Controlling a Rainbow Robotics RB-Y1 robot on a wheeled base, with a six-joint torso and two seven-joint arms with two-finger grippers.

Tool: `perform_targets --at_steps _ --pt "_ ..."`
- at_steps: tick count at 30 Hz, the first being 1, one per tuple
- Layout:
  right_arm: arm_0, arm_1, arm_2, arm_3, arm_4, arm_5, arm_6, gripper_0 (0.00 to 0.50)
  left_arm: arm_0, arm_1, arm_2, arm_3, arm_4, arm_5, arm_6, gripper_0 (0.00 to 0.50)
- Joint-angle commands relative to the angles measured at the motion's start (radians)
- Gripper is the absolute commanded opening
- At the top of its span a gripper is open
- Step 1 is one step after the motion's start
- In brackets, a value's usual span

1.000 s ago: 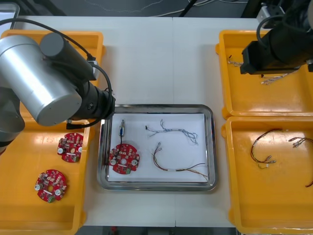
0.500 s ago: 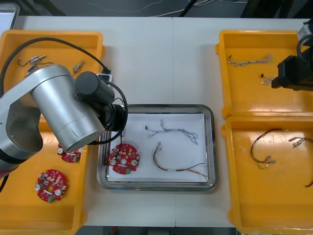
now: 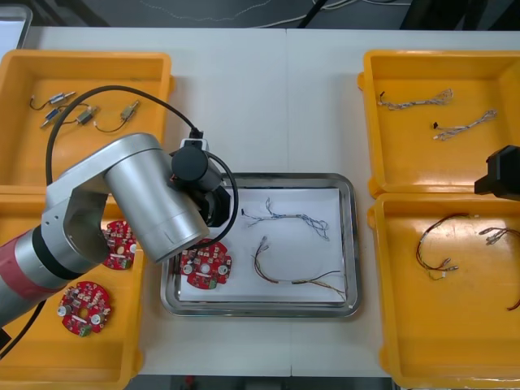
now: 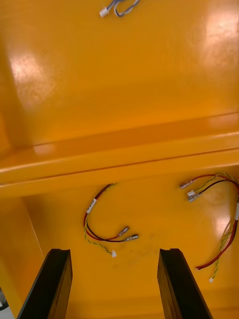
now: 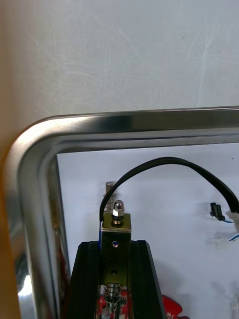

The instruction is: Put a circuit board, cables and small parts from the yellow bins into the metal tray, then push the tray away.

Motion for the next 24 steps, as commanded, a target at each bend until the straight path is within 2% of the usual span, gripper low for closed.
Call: perform_targets --at_steps 1,11,18,24 --pt "0.041 -0.037 -0.039 -0.050 -0.011 0.003 0.020 0.500 -0.045 -0.042 -0.031 0.019 -0.019 -0.024 0.094 0.000" --pt "0.067 -0.035 -0.043 -0.086 -0.018 0.003 0.023 0.500 -0.065 -0.045 -0.074 0.019 0.010 -0.042 0.140 0.000" --pt "0.078 -0.032 -0.043 -0.086 0.020 0.003 0.024 0.500 -0.080 -0.045 -0.092 0.019 0.056 -0.045 0.163 0.000" --pt "0.104 0.000 -0.045 -0.086 0.055 0.003 0.033 0.500 -0.089 -0.045 -0.101 0.019 0.096 -0.024 0.165 0.000"
